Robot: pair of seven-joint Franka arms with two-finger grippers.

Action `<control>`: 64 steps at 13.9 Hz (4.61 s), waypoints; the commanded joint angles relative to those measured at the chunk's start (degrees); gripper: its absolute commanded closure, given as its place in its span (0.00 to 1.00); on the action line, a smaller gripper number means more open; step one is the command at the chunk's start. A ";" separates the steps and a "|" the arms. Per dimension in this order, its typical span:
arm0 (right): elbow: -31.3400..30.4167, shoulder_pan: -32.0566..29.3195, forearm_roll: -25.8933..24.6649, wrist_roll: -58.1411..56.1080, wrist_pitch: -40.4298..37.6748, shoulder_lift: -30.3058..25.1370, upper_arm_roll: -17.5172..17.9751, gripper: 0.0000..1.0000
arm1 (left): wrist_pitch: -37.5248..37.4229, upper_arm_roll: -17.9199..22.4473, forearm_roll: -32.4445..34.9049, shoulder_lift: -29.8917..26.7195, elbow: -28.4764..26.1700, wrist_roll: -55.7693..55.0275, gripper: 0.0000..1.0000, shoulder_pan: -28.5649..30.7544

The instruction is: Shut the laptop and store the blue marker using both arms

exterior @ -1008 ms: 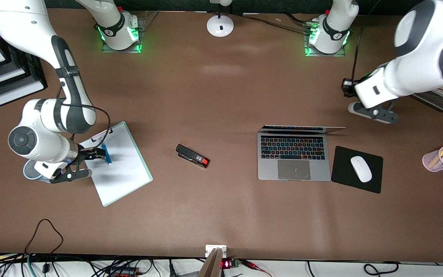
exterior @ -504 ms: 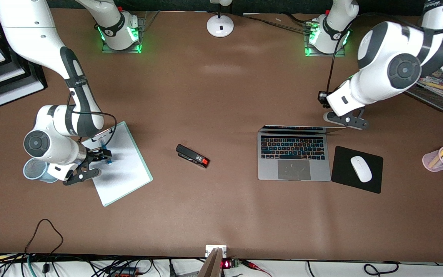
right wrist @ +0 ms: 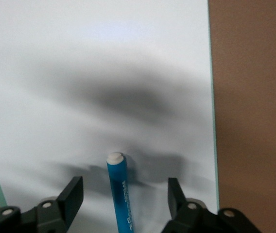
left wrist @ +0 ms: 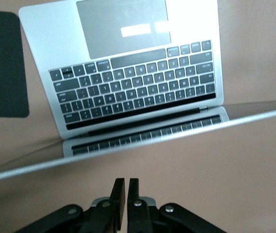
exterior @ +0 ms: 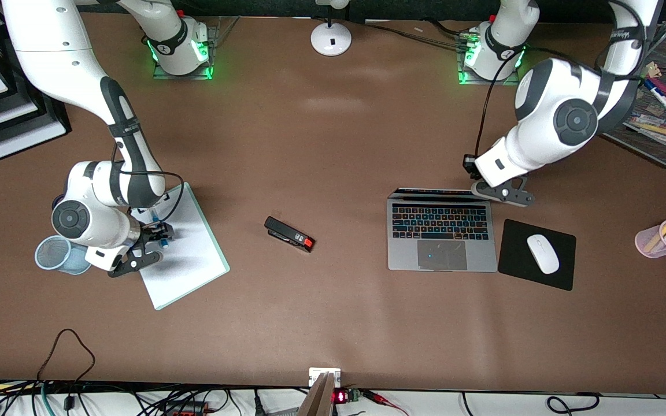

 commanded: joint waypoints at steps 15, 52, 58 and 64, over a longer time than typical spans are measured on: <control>-0.52 0.80 1.09 -0.83 1.73 1.42 -0.12 0.60 | 25.20 -0.20 -0.41 13.92 5.11 5.88 0.99 0.72; 4.14 -6.22 11.01 -42.64 1.02 -11.59 -0.47 1.00 | 11.28 0.15 -0.32 17.90 14.52 12.12 0.91 1.69; 7.30 -10.18 19.26 -61.00 -4.77 -12.99 -0.38 1.00 | -13.78 0.76 -0.32 14.02 25.41 10.98 0.00 4.15; 9.67 -15.18 29.37 -77.62 -13.28 -12.47 -0.47 1.00 | -29.89 0.86 10.47 10.87 34.65 9.75 0.00 3.97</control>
